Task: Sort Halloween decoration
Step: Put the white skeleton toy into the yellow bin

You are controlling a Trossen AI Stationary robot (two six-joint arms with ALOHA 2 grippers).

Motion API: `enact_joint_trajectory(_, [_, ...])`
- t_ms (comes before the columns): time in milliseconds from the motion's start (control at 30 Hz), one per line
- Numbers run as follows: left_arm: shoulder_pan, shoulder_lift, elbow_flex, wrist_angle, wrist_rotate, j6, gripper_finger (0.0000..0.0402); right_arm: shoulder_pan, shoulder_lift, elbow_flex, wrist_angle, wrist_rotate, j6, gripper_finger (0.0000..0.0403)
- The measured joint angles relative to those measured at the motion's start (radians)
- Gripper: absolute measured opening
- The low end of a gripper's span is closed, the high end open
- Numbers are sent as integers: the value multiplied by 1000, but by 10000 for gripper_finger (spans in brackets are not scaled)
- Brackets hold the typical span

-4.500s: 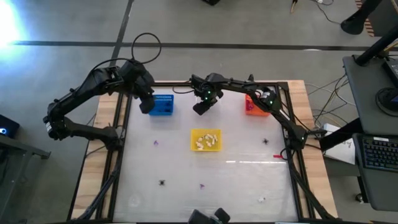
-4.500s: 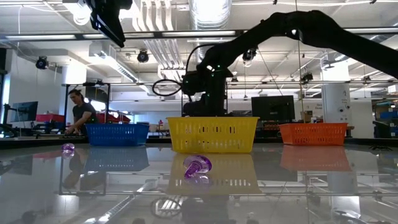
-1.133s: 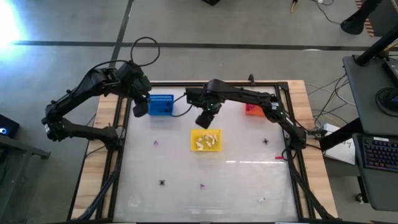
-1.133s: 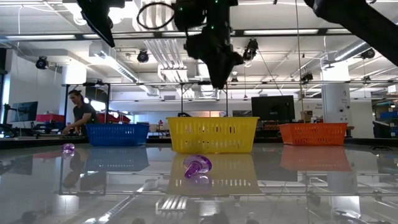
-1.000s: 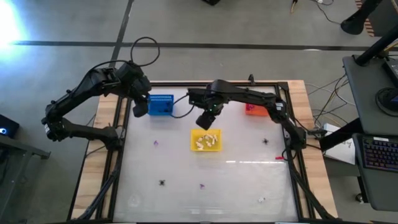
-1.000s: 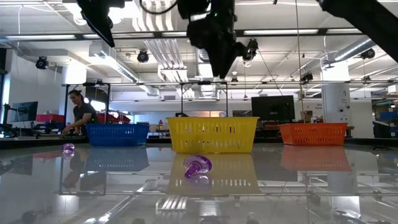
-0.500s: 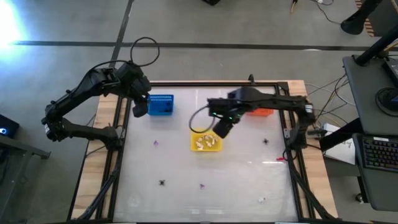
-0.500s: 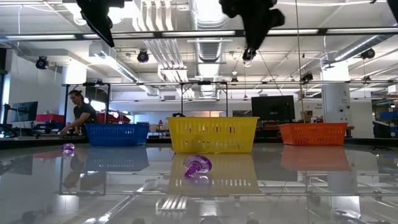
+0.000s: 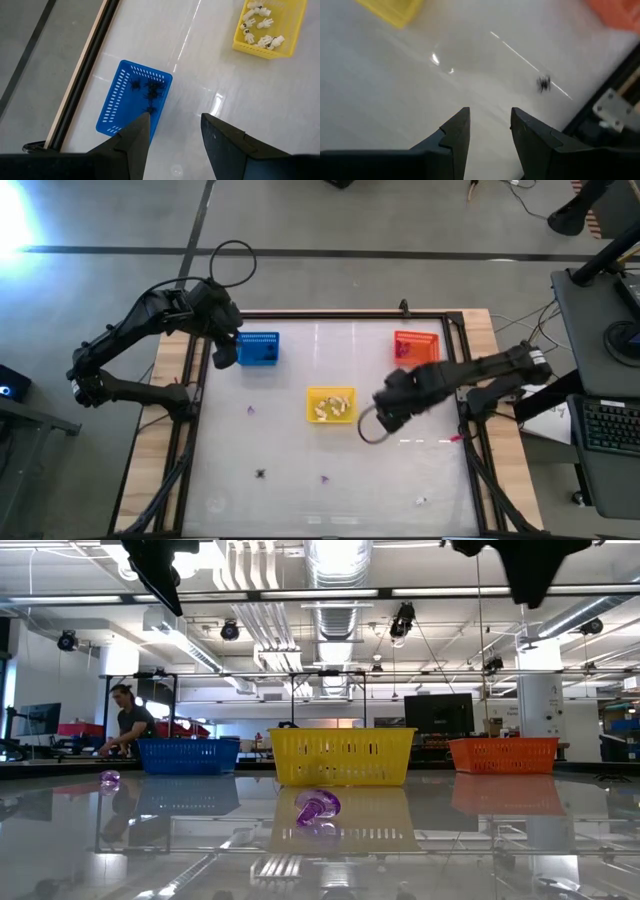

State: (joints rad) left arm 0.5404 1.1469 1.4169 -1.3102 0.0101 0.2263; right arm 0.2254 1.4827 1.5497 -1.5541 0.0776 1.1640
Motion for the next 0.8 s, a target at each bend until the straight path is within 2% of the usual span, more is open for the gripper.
enact_joint_trajectory(133, [0, 0, 0, 0, 0, 1, 160, 92, -2, -63, 4, -35, 95, 138])
enact_joint_trajectory(233, [0, 0, 0, 0, 0, 1, 160, 158, -2, -119, 34, -90, 100, 147])
enact_joint_trajectory(500, [0, 0, 0, -1, 0, 1, 160, 354, -3, -278, 325, -142, -32, 159])
enact_joint_trajectory(800, [0, 0, 0, -16, -1, -2, 160, 556, -3, -409, 603, -157, -81, 140])
